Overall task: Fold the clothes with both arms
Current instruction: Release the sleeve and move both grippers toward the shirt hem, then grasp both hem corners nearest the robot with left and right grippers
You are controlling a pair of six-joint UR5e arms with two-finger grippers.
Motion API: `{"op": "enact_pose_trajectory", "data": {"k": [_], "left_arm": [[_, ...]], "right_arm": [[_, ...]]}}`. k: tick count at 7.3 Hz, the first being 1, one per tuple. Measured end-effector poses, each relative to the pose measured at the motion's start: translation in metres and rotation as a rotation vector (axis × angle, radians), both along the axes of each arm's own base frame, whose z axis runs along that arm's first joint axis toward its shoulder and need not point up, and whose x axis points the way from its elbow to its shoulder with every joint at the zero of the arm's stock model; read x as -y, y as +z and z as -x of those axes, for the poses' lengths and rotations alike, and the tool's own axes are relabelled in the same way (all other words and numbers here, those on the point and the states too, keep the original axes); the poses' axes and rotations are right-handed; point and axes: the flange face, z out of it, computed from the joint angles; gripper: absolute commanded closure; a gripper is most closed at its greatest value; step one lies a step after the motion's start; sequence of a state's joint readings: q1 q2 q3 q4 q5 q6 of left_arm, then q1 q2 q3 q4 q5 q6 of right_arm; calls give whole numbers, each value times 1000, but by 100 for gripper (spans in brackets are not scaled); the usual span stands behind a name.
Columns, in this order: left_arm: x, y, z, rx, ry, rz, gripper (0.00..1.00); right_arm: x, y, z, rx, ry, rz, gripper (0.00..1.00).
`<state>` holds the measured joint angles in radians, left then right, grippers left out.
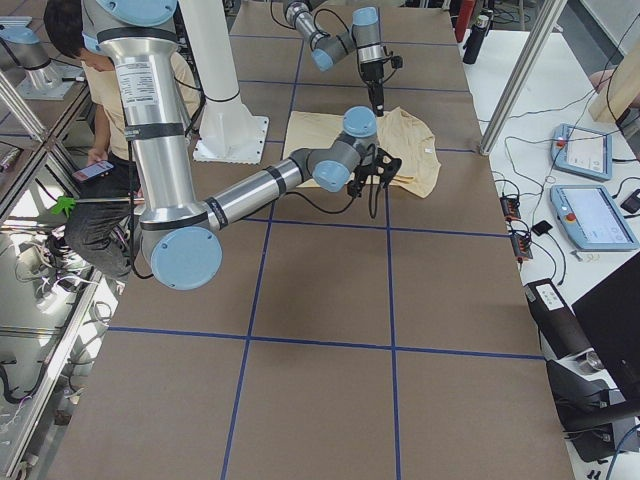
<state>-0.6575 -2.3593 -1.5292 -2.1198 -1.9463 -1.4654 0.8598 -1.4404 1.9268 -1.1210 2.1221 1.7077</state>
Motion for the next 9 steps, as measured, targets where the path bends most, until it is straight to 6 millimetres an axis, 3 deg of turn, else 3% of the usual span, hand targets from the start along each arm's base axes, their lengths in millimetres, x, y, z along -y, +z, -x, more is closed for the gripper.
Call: {"op": "enact_pose_trajectory", "data": {"k": [2,4,5,6,9], "left_arm": [[-49,55,77,60,6,-38,16],[-77,73,113,66,-3,-53,15],[-81,75,116,68,-14,-56,14],[-83,75,116,70,-23,-58,13],[-89,76,108,77,-33,-62,12]], "right_arm": [[-109,-20,89,-31,114,29,2],[-206,-16,163,-111,175,-21,7],[-228,-16,180,-149,190,-48,8],[-236,-14,189,-171,194,-61,8],[-243,0,200,-209,173,-54,11]]}}
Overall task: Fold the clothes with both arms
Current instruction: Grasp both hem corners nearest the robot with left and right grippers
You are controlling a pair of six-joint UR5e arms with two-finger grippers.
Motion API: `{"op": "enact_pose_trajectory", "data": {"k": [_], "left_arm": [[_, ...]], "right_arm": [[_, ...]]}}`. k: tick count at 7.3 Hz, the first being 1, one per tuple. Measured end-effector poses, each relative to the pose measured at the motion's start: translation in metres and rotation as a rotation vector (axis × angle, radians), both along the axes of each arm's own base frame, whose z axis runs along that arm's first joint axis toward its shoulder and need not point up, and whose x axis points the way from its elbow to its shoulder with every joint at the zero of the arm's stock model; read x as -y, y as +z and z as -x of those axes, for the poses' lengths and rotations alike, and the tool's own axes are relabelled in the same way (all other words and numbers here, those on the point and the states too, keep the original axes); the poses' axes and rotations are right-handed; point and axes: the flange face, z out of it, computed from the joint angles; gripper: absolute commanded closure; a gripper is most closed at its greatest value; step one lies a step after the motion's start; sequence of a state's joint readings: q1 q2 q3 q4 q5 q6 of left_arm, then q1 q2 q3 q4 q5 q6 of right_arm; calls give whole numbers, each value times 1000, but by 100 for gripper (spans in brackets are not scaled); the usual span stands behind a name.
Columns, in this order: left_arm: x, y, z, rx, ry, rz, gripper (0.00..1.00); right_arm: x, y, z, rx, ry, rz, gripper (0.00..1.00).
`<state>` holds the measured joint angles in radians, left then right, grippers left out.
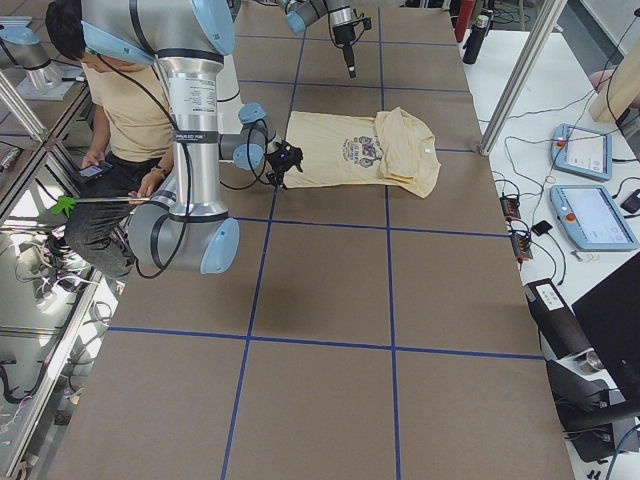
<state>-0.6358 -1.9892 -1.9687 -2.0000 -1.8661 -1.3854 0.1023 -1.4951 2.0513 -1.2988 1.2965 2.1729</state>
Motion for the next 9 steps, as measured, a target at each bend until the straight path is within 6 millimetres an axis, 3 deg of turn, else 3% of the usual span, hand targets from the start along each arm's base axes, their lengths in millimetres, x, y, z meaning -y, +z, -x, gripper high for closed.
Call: {"op": "enact_pose_trajectory", "data": {"k": [3,5,6,7,9], "left_arm": [[-4,0,-7,0,-3,0,12],[-4,4,-11,6,-3,4,12],[-4,5,-12,8,-2,5,13],[-4,7,-13,11,-2,7,13],[-8,8,-20,11,10,8,14]], "right_arm": [[-4,2,1,0,-30,31,38],[-5,2,1,3,-40,40,42],[-6,3,2,1,-43,42,66],[-6,3,2,2,-43,43,100],[-7,-3,-1,16,-41,50,100]]}}
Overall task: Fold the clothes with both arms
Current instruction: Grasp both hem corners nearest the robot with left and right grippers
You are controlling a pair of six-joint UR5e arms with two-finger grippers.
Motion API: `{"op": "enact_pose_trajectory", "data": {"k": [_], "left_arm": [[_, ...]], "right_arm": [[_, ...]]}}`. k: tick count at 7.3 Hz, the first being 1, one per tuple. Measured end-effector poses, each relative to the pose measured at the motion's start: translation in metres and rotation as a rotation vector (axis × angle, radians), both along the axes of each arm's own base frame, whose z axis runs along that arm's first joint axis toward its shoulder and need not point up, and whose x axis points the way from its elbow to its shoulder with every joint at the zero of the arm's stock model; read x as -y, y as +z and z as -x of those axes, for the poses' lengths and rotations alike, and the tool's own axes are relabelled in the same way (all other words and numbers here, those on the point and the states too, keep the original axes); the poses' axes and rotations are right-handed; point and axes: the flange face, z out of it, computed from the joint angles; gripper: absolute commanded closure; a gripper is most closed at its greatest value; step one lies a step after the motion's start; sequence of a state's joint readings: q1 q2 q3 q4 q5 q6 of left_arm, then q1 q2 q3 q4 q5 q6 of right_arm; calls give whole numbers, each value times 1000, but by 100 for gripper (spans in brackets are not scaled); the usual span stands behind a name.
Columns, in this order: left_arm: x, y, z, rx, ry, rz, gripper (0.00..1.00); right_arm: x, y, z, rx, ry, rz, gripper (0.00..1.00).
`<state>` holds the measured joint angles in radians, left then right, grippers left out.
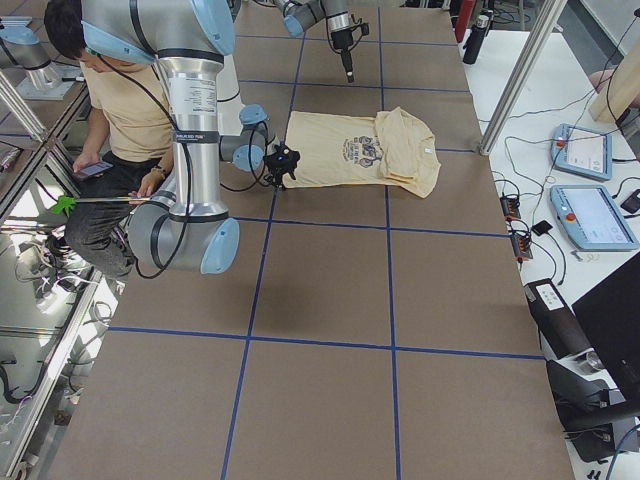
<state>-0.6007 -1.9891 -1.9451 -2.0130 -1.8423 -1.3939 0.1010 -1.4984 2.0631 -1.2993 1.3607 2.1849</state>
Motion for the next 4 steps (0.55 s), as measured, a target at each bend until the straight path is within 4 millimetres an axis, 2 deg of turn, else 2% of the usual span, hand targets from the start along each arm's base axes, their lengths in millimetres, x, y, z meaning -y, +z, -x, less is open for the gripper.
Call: {"op": "enact_pose_trajectory", "data": {"k": [2,3,4], "left_arm": [[-3,2,-7,3,10,4,14],[-5,1,-8,-7,-1,34,11],[-16,4,-16,-17,-9,90,0]], "right_arm": [[-1,-5,-5,12,-4,8,100],[-2,-9,-11,21,-9,14,100],[-4,-11,-25,30,-20,24,100]]}}
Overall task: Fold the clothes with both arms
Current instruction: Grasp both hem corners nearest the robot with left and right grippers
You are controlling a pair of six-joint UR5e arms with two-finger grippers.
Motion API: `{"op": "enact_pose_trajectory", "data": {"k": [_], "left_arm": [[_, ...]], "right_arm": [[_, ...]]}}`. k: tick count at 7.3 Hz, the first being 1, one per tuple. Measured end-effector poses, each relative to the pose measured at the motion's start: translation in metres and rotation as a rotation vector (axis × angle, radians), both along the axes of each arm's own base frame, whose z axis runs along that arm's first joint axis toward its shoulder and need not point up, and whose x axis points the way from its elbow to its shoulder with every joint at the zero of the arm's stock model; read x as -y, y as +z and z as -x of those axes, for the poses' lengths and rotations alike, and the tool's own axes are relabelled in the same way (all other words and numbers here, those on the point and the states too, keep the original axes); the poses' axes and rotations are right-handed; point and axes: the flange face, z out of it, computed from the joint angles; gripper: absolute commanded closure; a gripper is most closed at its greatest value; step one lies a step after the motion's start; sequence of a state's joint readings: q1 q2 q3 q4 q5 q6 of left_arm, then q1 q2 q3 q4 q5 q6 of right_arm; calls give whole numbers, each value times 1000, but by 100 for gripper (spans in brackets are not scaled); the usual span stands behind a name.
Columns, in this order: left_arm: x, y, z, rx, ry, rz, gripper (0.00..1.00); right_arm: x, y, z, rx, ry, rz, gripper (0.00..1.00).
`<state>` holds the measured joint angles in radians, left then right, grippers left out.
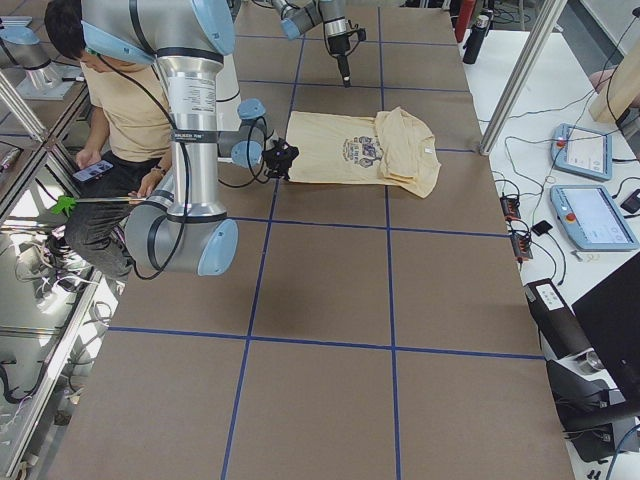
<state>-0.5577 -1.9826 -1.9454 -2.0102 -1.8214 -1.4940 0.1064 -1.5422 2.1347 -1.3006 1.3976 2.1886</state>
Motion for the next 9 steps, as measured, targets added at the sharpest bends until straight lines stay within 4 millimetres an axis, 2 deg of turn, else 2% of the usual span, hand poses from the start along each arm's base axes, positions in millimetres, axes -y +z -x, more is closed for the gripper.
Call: {"op": "enact_pose_trajectory", "data": {"k": [1,2,3,4,5,6,8,9], "left_arm": [[-26,11,-18,9,4,45,0],[-64,26,-34,24,-1,82,0],[-99,40,-38,36,0,115,5],[-124,50,-39,49,15,136,7],[-144,61,-49,71,43,152,18],[-159,73,-63,99,68,165,32],[-171,88,-81,136,93,177,39],[-173,90,-86,141,98,179,47]], "right_arm": [[-3,1,-16,0,-13,12,100],[-5,3,-25,-3,-21,20,100],[-6,3,-29,-4,-25,23,100],[-7,3,-29,-3,-28,25,100],[-7,2,-29,-1,-29,25,100],[-8,1,-29,1,-30,25,100],[-8,0,-28,4,-30,24,100],[-8,0,-28,4,-30,24,100]]}}
